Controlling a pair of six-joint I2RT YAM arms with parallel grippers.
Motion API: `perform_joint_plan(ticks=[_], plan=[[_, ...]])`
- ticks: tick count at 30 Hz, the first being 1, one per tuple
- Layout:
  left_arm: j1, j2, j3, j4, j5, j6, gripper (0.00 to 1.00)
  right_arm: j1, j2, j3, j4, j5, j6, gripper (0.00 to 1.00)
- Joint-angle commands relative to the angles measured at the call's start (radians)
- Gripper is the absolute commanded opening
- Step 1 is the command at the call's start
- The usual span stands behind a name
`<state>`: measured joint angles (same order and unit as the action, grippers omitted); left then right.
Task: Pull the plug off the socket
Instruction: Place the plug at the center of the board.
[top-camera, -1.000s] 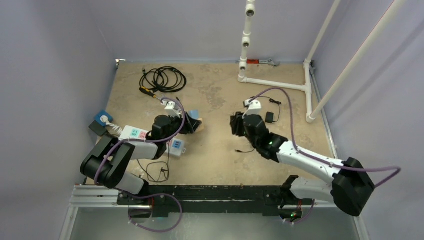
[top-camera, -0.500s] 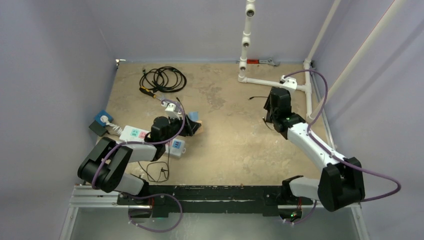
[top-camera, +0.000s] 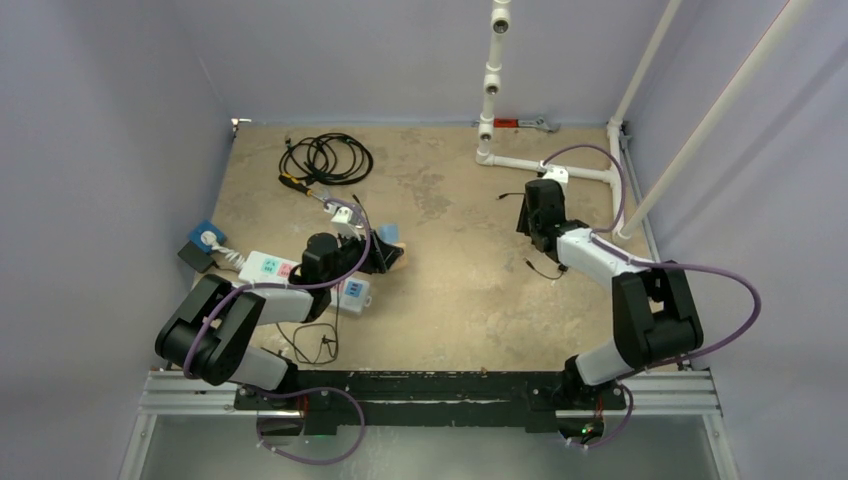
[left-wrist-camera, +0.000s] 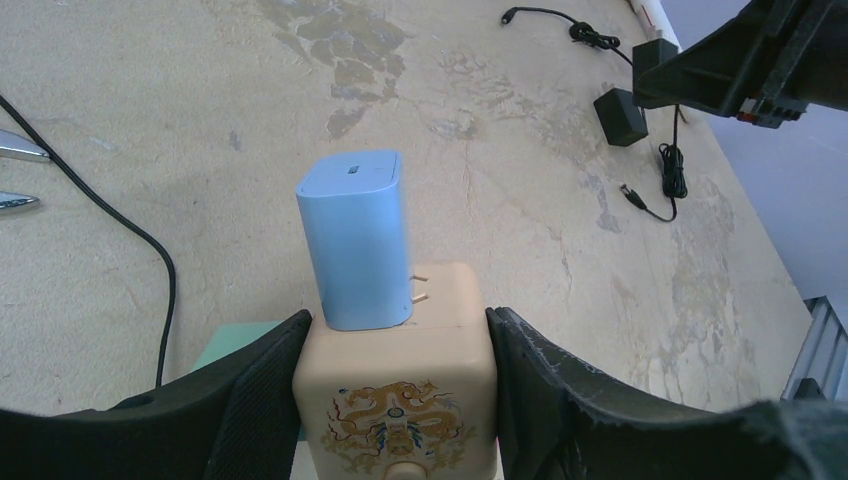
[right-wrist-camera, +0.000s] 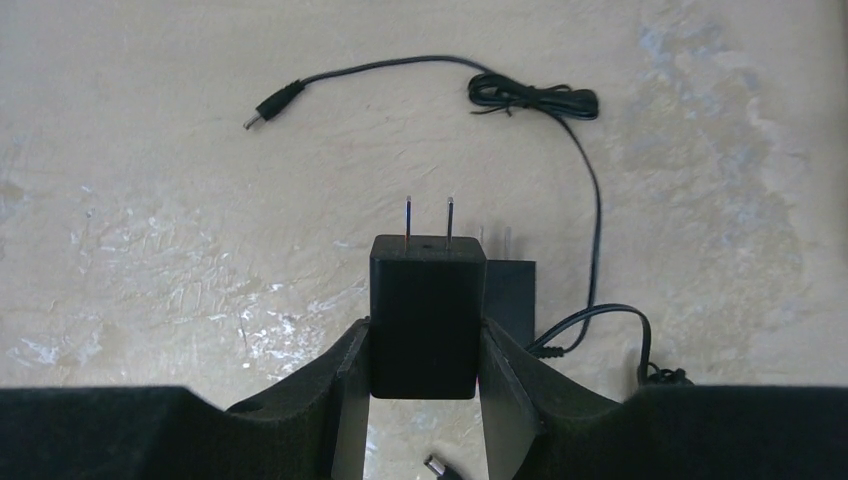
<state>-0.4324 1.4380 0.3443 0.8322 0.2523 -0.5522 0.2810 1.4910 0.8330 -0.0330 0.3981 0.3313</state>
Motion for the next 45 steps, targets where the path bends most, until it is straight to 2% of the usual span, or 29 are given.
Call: perform_joint_plan(ticks=[1,6,9,23,29,35,40,42,44,45], plan=[[0.006,-0.021,-0.006,0.093,0.029,0.020,0.00,-0.004,0.065,0.063,0.035,-0.080,-0.023,0.00],[0.006,-0.021,-0.008,0.103,0.039,0.021,0.00,-0.009,0.130,0.089,-0.002,-0.085,-0.010,0.03],[0.006,-0.021,-0.008,0.107,0.044,0.020,0.00,-0.017,0.135,0.093,-0.011,-0.069,-0.002,0.17],[0.006,-0.019,-0.010,0.115,0.052,0.017,0.00,-0.038,0.135,0.092,-0.019,-0.084,0.015,0.61],[0.006,-0.020,-0.016,0.128,0.057,0.007,0.00,-0.037,0.074,0.081,-0.023,-0.120,0.021,0.71],[0.004,-0.032,-0.040,0.213,0.096,-0.054,0.00,-0.038,-0.112,0.051,-0.046,-0.244,0.031,0.77],[-0.009,-0.145,-0.023,0.180,0.097,-0.177,0.00,-0.038,-0.287,0.026,-0.063,-0.427,0.022,0.81],[-0.037,-0.207,0.026,0.091,0.089,-0.191,0.00,-0.038,-0.341,0.011,-0.051,-0.535,0.017,0.83],[-0.088,-0.266,0.105,-0.082,0.065,-0.144,0.00,-0.038,-0.379,0.002,-0.051,-0.622,0.010,0.84],[-0.122,-0.295,0.156,-0.210,0.052,-0.088,0.00,-0.036,-0.391,0.003,-0.054,-0.714,0.004,0.84]])
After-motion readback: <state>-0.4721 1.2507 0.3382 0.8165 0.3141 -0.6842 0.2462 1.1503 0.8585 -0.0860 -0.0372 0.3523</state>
